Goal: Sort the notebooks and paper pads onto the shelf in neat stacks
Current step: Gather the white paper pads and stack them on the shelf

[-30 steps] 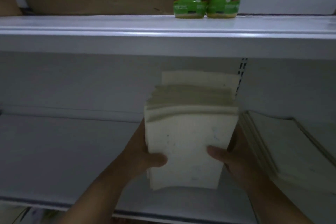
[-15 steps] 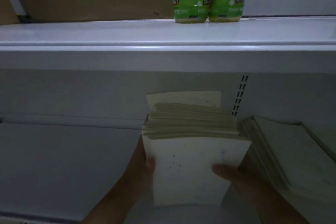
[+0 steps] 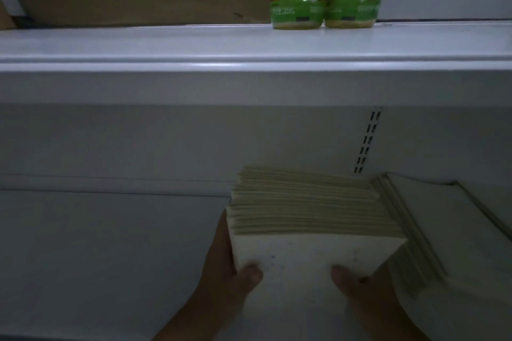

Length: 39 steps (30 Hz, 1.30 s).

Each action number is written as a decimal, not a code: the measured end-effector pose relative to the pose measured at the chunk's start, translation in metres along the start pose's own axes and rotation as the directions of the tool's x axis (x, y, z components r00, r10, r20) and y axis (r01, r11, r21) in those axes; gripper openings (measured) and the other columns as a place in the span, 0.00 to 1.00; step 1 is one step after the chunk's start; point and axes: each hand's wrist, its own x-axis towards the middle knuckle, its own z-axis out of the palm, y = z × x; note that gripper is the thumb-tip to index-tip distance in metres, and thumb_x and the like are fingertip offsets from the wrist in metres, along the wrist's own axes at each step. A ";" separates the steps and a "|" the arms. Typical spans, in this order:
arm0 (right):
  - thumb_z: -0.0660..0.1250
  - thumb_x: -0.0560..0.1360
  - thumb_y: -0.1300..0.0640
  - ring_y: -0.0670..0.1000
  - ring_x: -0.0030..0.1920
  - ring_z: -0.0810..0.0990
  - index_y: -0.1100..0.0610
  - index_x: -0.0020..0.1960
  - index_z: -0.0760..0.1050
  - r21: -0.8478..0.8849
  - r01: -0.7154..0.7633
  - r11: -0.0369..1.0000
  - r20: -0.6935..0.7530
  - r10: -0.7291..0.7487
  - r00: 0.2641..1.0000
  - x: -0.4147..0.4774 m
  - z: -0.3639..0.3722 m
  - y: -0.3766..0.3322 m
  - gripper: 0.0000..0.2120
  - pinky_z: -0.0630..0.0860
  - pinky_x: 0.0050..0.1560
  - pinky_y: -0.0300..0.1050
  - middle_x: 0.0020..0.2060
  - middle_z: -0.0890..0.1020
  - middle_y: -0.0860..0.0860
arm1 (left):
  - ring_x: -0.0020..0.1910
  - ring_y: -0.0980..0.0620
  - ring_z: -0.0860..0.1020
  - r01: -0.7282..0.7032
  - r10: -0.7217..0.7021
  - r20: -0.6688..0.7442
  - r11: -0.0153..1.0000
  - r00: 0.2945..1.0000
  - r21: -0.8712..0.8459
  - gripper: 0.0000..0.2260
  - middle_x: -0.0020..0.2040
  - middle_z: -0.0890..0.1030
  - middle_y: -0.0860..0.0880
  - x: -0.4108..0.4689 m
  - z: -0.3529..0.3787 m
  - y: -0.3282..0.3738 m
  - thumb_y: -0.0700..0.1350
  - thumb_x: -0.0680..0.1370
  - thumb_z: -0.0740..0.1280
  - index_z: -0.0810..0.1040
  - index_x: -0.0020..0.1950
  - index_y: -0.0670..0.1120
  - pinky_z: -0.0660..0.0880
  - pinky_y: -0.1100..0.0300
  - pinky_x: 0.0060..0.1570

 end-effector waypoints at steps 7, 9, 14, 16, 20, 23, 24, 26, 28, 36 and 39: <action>0.69 0.43 0.63 0.28 0.24 0.74 0.72 0.55 0.70 0.106 0.033 0.994 -0.018 -0.031 0.999 -0.012 0.004 -0.025 0.40 0.68 0.27 0.20 0.32 0.79 0.46 | 0.70 0.69 0.62 -0.054 0.011 0.150 0.956 0.989 0.289 0.28 0.67 0.67 0.70 -0.007 -0.012 -0.007 0.58 0.73 0.67 0.63 0.70 0.54 0.60 0.81 0.59; 0.72 0.41 0.63 0.29 0.23 0.74 0.72 0.53 0.72 0.080 -0.001 0.997 -0.002 0.001 1.000 -0.015 0.005 -0.029 0.40 0.68 0.26 0.21 0.27 0.79 0.45 | 0.69 0.72 0.60 0.190 -0.282 0.173 0.891 0.944 0.413 0.48 0.64 0.66 0.73 -0.009 -0.027 -0.010 0.68 0.52 0.76 0.59 0.66 0.57 0.60 0.77 0.64; 0.74 0.38 0.39 0.31 0.31 0.77 0.61 0.49 0.76 -0.078 0.042 0.996 -0.008 -0.043 0.999 -0.007 -0.001 -0.013 0.44 0.68 0.31 0.19 0.34 0.82 0.44 | 0.62 0.78 0.64 0.274 -0.380 0.241 0.884 0.893 0.378 0.50 0.63 0.67 0.77 -0.002 -0.034 -0.008 0.71 0.52 0.74 0.59 0.67 0.55 0.65 0.74 0.63; 0.80 0.56 0.50 0.32 0.34 0.76 0.48 0.42 0.73 -0.044 0.066 0.997 -0.015 -0.066 0.998 -0.005 0.001 -0.031 0.21 0.66 0.31 0.18 0.29 0.78 0.34 | 0.58 0.67 0.76 0.309 -0.345 0.172 0.929 0.923 0.205 0.44 0.59 0.77 0.66 0.006 -0.030 -0.002 0.64 0.59 0.77 0.66 0.66 0.45 0.75 0.69 0.53; 0.67 0.59 0.33 0.48 0.49 0.80 0.50 0.57 0.75 -0.122 -0.137 0.983 0.113 0.151 0.982 0.031 -0.001 -0.066 0.32 0.78 0.52 0.39 0.49 0.81 0.45 | 0.49 0.64 0.81 0.468 -0.488 0.103 0.867 0.867 0.170 0.22 0.47 0.83 0.65 0.047 -0.013 0.021 0.57 0.69 0.73 0.72 0.60 0.56 0.77 0.70 0.39; 0.69 0.57 0.31 0.55 0.50 0.82 0.56 0.58 0.78 -0.061 -0.408 0.911 0.182 0.412 0.893 0.053 -0.001 -0.075 0.39 0.78 0.56 0.53 0.51 0.83 0.54 | 0.42 0.55 0.84 0.745 -0.764 0.051 0.639 0.643 0.192 0.13 0.43 0.85 0.55 0.074 -0.006 0.015 0.58 0.74 0.67 0.79 0.52 0.52 0.80 0.59 0.38; 0.70 0.61 0.33 0.56 0.50 0.83 0.57 0.58 0.78 -0.031 -0.435 0.900 0.182 0.433 0.883 0.055 0.000 -0.071 0.35 0.78 0.55 0.55 0.51 0.83 0.56 | 0.44 0.50 0.83 0.810 -0.827 0.037 0.557 0.560 0.186 0.16 0.45 0.85 0.49 0.076 -0.005 0.008 0.60 0.73 0.67 0.81 0.50 0.49 0.80 0.54 0.45; 0.70 0.68 0.38 0.58 0.50 0.82 0.60 0.61 0.76 -0.021 -0.449 0.893 0.152 0.447 0.881 0.063 -0.002 -0.054 0.31 0.78 0.55 0.55 0.54 0.82 0.58 | 0.48 0.44 0.82 0.885 -0.891 0.037 0.453 0.452 0.110 0.21 0.48 0.85 0.43 0.074 -0.004 -0.005 0.59 0.70 0.70 0.82 0.51 0.44 0.77 0.46 0.57; 0.67 0.73 0.44 0.56 0.43 0.83 0.60 0.58 0.77 0.013 -0.475 0.880 0.136 0.469 0.873 0.066 0.000 -0.043 0.22 0.80 0.47 0.50 0.47 0.84 0.56 | 0.52 0.41 0.82 0.913 -0.913 0.043 0.407 0.406 0.028 0.26 0.50 0.84 0.40 0.072 -0.005 -0.014 0.57 0.65 0.74 0.81 0.55 0.40 0.74 0.42 0.61; 0.66 0.77 0.55 0.55 0.36 0.78 0.60 0.53 0.77 0.140 -0.425 0.894 0.065 0.420 0.905 0.070 -0.003 -0.017 0.10 0.75 0.34 0.42 0.38 0.79 0.55 | 0.52 0.41 0.82 0.925 -0.926 0.020 0.378 0.378 0.040 0.24 0.49 0.85 0.41 0.085 -0.005 -0.022 0.57 0.68 0.74 0.81 0.54 0.40 0.74 0.41 0.60; 0.65 0.77 0.54 0.54 0.36 0.78 0.62 0.56 0.77 0.130 -0.433 0.892 0.066 0.428 0.902 0.069 -0.004 -0.017 0.13 0.75 0.30 0.39 0.39 0.80 0.54 | 0.47 0.47 0.81 0.909 -0.920 -0.007 0.386 0.391 0.156 0.24 0.46 0.84 0.47 0.088 -0.003 -0.016 0.62 0.72 0.67 0.80 0.53 0.42 0.76 0.50 0.57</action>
